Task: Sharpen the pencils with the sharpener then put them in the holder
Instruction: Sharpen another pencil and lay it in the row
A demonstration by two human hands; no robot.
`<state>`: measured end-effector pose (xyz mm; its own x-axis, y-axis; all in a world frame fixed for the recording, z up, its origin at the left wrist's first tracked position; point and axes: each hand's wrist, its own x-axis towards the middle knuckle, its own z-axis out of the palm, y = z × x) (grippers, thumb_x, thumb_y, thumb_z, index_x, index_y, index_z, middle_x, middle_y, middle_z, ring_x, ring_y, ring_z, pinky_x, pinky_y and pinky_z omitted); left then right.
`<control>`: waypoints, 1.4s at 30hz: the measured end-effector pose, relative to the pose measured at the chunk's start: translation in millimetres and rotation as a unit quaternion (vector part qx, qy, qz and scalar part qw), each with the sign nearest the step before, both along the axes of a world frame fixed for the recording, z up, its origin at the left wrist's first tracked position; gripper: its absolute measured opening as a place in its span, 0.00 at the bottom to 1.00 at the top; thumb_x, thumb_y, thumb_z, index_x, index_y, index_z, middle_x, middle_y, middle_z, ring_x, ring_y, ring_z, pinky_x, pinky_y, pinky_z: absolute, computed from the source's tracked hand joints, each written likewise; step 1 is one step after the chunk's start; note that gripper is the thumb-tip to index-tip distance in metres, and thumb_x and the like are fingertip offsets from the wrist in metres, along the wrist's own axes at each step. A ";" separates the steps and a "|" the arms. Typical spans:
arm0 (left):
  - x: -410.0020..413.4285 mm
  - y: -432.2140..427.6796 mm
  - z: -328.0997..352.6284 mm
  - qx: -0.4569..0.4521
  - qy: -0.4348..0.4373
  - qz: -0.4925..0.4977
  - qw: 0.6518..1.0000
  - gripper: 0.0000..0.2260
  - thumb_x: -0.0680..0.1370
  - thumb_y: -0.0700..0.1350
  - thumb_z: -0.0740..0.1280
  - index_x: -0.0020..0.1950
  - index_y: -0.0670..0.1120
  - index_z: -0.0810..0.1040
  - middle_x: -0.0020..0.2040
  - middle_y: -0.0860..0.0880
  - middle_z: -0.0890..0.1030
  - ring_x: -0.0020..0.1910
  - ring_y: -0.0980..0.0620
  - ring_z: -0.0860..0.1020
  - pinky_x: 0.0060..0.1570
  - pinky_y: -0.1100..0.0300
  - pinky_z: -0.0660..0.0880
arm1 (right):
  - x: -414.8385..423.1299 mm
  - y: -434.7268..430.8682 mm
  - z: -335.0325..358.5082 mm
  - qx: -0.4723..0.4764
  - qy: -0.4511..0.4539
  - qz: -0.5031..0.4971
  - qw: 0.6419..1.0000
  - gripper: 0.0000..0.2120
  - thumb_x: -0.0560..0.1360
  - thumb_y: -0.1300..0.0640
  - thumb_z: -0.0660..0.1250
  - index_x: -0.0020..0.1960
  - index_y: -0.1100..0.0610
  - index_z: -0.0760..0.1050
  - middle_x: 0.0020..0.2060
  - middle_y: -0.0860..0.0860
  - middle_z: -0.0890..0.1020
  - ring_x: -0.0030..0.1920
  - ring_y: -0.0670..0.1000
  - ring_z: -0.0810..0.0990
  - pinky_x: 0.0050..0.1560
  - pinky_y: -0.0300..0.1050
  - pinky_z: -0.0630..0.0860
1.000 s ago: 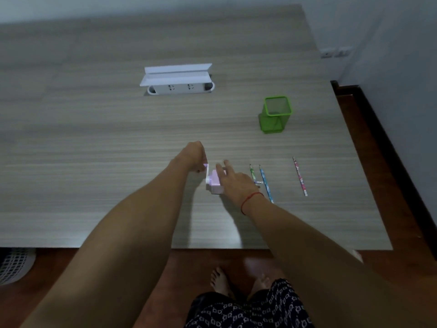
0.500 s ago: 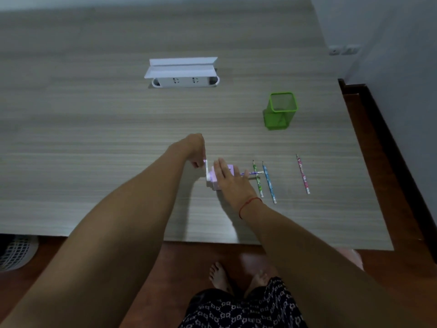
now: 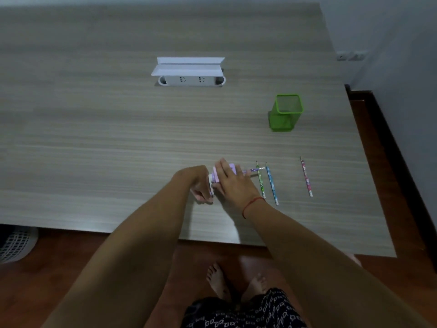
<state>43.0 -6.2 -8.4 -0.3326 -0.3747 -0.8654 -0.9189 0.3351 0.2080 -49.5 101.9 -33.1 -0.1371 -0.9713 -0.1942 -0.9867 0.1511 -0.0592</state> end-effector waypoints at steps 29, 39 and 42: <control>-10.9 -31.9 44.3 0.064 0.000 0.036 0.997 0.16 0.64 0.38 0.80 0.50 0.37 0.84 0.40 0.43 0.86 0.39 0.53 0.85 0.43 0.66 0.80 | -1.3 0.1 10.2 0.056 -0.035 0.006 0.998 0.32 0.80 0.57 0.56 0.79 0.58 0.43 0.78 0.53 0.50 0.71 0.63 0.63 0.66 0.65 0.65; -4.4 -8.2 -13.1 -0.199 0.142 0.055 0.968 0.12 0.68 0.42 0.74 0.45 0.33 0.83 0.44 0.34 0.84 0.46 0.41 0.84 0.50 0.54 0.79 | 1.0 -5.4 5.3 0.047 -0.061 -0.026 0.997 0.30 0.80 0.59 0.55 0.78 0.57 0.48 0.77 0.54 0.55 0.68 0.63 0.67 0.67 0.64 0.64; -0.8 -5.4 -18.5 -0.210 0.149 0.064 0.964 0.12 0.68 0.42 0.75 0.45 0.34 0.83 0.45 0.34 0.84 0.48 0.41 0.83 0.51 0.53 0.78 | 1.2 -6.1 4.1 0.032 -0.041 -0.013 0.999 0.29 0.79 0.60 0.54 0.78 0.60 0.48 0.77 0.56 0.55 0.65 0.64 0.70 0.70 0.63 0.58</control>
<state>42.3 -11.6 -26.9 -0.4707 -0.7261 -0.5013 -0.8787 0.3343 0.3408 -48.3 95.7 -29.0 -0.1433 -0.9530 -0.2668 -0.9747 0.1827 -0.1290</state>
